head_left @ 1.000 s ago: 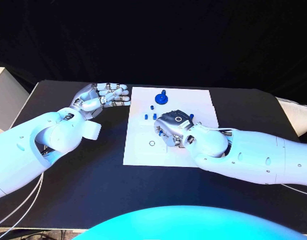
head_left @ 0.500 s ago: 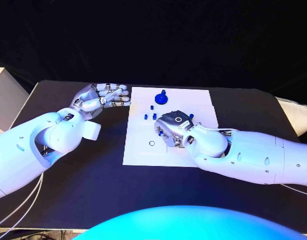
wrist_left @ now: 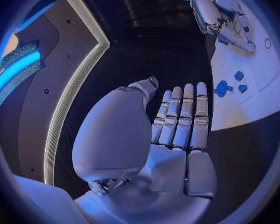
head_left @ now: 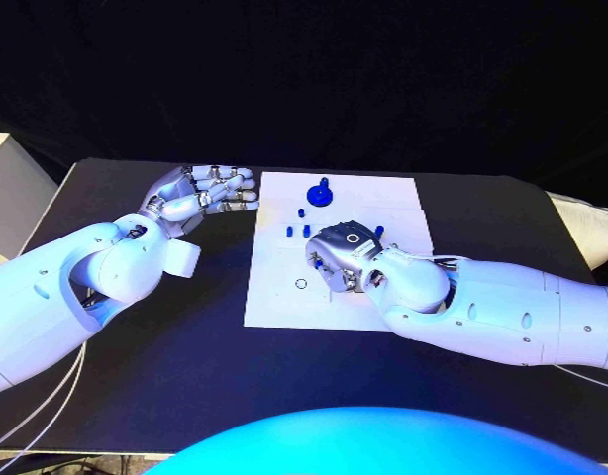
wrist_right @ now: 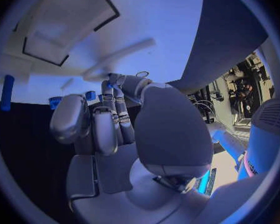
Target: Assemble the parts on the task board
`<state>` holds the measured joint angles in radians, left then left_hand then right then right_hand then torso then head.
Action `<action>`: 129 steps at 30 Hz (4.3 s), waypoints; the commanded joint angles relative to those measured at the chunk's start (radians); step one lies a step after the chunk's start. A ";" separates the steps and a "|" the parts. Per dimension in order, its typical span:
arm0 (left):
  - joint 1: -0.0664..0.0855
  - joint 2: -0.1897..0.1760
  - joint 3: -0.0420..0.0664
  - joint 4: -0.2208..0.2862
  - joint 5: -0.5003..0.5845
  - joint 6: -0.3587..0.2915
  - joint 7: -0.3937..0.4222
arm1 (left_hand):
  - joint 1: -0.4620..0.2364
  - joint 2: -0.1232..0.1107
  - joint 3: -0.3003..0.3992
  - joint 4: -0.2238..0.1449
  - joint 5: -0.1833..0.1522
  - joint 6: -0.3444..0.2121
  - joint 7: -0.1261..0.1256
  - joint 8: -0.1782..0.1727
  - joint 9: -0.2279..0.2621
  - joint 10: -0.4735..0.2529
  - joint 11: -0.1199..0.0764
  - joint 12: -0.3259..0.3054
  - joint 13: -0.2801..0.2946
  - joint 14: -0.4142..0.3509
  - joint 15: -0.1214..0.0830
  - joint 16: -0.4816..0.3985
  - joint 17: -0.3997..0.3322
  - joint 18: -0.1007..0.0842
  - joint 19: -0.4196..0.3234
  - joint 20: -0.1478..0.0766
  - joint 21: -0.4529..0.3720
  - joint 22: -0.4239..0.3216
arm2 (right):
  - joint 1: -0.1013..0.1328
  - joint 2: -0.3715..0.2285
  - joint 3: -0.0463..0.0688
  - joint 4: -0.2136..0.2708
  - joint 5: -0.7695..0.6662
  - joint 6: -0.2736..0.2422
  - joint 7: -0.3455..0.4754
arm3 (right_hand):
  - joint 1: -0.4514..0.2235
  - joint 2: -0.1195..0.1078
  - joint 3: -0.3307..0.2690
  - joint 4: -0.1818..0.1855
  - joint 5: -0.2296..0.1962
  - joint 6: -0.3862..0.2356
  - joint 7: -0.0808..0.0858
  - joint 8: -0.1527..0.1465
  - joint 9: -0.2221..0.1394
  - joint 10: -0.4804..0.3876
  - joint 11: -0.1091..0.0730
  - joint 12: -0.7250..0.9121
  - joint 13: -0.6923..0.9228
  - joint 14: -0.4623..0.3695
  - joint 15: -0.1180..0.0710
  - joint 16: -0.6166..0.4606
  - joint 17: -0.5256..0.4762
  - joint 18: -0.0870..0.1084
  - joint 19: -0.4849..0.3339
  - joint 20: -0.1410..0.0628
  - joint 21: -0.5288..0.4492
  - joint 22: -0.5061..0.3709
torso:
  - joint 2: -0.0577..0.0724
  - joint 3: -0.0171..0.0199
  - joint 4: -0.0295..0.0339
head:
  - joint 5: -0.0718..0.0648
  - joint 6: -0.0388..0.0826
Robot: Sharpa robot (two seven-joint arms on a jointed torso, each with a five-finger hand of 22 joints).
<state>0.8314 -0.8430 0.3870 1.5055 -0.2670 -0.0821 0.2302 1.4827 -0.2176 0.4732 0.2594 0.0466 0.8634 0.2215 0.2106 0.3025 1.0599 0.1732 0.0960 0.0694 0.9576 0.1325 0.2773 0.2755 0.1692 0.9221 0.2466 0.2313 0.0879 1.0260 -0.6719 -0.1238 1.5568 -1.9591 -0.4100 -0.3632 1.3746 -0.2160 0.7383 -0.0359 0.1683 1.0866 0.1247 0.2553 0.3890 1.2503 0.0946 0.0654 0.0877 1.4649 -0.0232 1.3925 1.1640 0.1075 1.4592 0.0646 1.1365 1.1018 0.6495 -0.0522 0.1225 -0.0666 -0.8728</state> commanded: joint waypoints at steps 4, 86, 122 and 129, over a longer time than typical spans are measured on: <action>-0.001 0.003 0.001 0.000 0.003 0.016 0.004 | 0.004 0.013 -0.006 0.005 0.004 0.007 0.005 0.001 -0.003 -0.003 0.000 0.007 0.001 0.008 0.002 -0.012 0.004 0.014 0.014 0.000 -0.011 -0.006 | -0.007 -0.002 -0.006 -0.001 0.009 0.020 0.018 | -0.001 0.012 0.002 0.002 0.012 -0.006 0.005 -0.001 0.001 0.033 -0.035 -0.001 0.019 0.032 -0.004 -0.014 -0.019 -0.006 -0.009 0.002 -0.015 -0.012 | -0.001 0.0002 -0.0008 | 0.000 0.000; -0.007 0.007 0.001 -0.025 0.002 0.032 -0.005 | 0.004 0.015 -0.007 0.008 0.004 0.007 0.005 0.000 -0.004 -0.004 0.000 0.008 0.001 0.009 0.002 -0.015 0.006 0.014 0.016 0.000 -0.014 -0.008 | 0.164 -0.167 0.040 -0.076 0.272 0.314 0.070 | 0.123 -0.014 -0.508 0.225 0.104 -0.153 -0.014 -0.147 -0.069 -0.233 -0.008 0.134 -0.020 0.015 0.020 -0.039 -0.114 0.019 -0.008 0.022 -0.217 -0.166 | 0.000 0.0010 -0.0036 | -0.059 0.000; -0.007 0.006 0.001 -0.026 0.002 0.034 -0.009 | 0.003 0.017 -0.010 0.013 0.004 0.007 0.006 0.000 -0.005 -0.004 0.000 0.009 0.001 0.011 0.002 -0.020 0.008 0.014 0.019 0.000 -0.019 -0.011 | 0.146 -0.149 0.037 -0.094 0.250 0.259 0.066 | 0.152 -0.010 -0.180 0.208 0.053 0.013 -0.003 -0.057 -0.029 -0.012 -0.042 0.087 -0.004 0.027 -0.010 0.001 -0.059 -0.007 0.024 -0.007 -0.068 -0.010 | -0.001 0.0009 -0.0043 | -0.059 0.000; -0.007 0.006 0.001 -0.026 0.002 0.035 -0.009 | 0.002 0.017 -0.010 0.014 0.004 0.007 0.006 0.000 -0.005 -0.005 0.001 0.009 0.001 0.011 0.002 -0.020 0.008 0.014 0.020 0.000 -0.019 -0.011 | 0.142 -0.151 0.036 -0.084 0.235 0.185 0.075 | 0.142 -0.003 -0.088 0.134 -0.002 0.030 -0.007 -0.039 -0.014 0.039 -0.049 0.084 0.018 0.029 -0.016 0.010 -0.044 -0.014 0.026 -0.011 -0.024 0.037 | -0.001 0.0007 -0.0046 | -0.060 0.000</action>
<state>0.8243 -0.8387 0.3869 1.4782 -0.2671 -0.0645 0.2173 1.4837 -0.2084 0.4650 0.2676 0.0466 0.8634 0.2215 0.2106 0.2988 1.0599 0.1732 0.0997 0.0694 0.9611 0.1361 0.2616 0.2824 0.1694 0.9328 0.2467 0.2160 0.0779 1.1701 -0.8222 -0.0868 1.4696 -1.6970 -0.1786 -0.2941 1.5058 -0.2415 0.6154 0.1291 0.1683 1.1082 0.1175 0.2128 0.3739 1.2140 0.1071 0.1430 0.0787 1.4643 -0.0312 1.3970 1.1191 0.1116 1.4661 0.0573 1.1093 1.1370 0.6486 -0.0515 0.1182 -0.1262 -0.8727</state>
